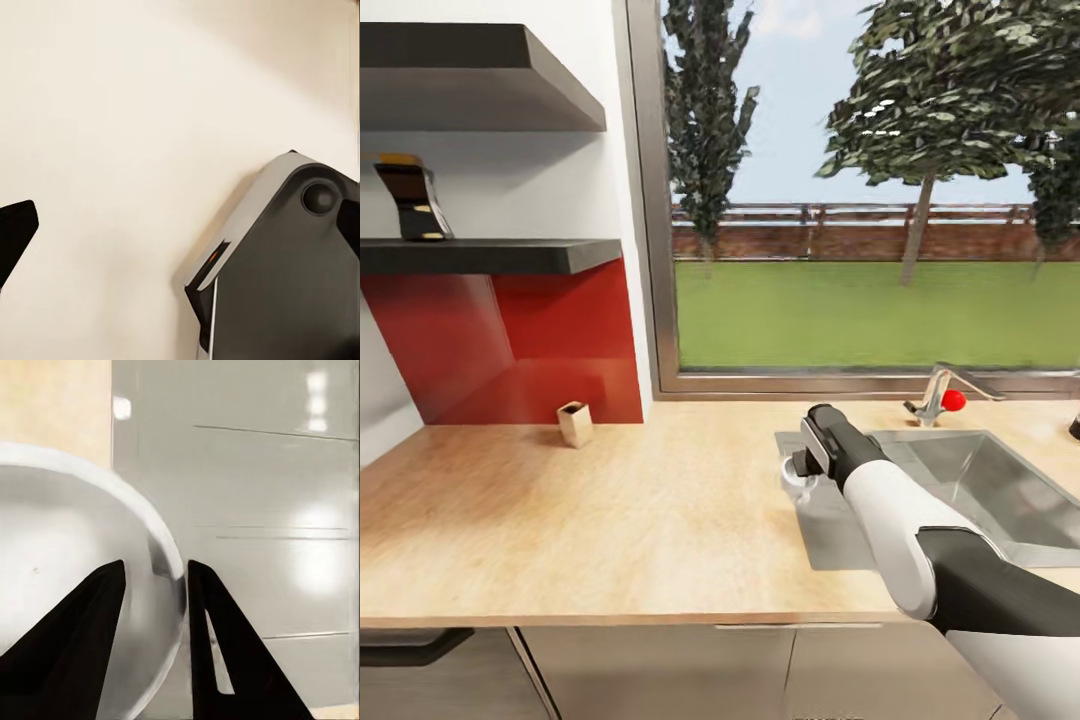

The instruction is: Set up a coffee station on the kitchen countertop: keep the coffee maker on the countertop, move the bottle of coffee from the kitchen shelf to the counter next to the coffee maker, place a paper coffee filter on top of the coffee maker, put the saucer next to the coffee maker with the coffee cup on the saucer, and place the electric kettle next to the coffee maker.

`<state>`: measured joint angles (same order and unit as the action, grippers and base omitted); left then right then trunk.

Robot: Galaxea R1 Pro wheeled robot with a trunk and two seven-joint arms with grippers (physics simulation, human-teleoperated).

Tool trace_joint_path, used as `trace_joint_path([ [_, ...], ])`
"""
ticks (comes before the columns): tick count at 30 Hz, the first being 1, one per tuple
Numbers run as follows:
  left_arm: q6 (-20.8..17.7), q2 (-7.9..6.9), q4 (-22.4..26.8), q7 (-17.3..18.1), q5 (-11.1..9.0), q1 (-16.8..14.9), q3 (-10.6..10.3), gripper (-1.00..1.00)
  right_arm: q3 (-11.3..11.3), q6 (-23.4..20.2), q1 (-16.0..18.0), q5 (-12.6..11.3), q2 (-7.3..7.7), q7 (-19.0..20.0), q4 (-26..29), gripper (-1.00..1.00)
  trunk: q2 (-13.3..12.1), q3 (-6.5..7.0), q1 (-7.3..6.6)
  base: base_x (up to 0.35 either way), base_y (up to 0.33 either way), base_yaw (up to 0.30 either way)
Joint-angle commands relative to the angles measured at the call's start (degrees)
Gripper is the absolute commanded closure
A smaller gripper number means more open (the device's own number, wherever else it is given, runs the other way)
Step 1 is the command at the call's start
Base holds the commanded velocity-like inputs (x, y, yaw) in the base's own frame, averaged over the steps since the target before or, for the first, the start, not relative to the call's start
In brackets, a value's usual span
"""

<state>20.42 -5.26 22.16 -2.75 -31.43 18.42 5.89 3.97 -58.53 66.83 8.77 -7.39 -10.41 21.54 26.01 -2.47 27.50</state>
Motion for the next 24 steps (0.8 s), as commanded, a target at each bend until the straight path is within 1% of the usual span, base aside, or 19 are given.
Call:
trace_joint_path([
  [1,0.1,0.00,0.2,-0.2,-0.4,0.0,-0.2,-1.00,0.4,-0.2,0.1,0.5,-0.03,0.2,0.0,1.00,0.1,-0.07,0.04,0.000,0.000,-0.288],
  [24,0.1,0.03,0.4,-0.2,-0.4,0.0,-0.1,-1.00,0.5,0.0,0.1,0.4,0.75,0.3,0.0,1.00,0.1,1.01,0.04,-0.005,0.000,-0.283],
])
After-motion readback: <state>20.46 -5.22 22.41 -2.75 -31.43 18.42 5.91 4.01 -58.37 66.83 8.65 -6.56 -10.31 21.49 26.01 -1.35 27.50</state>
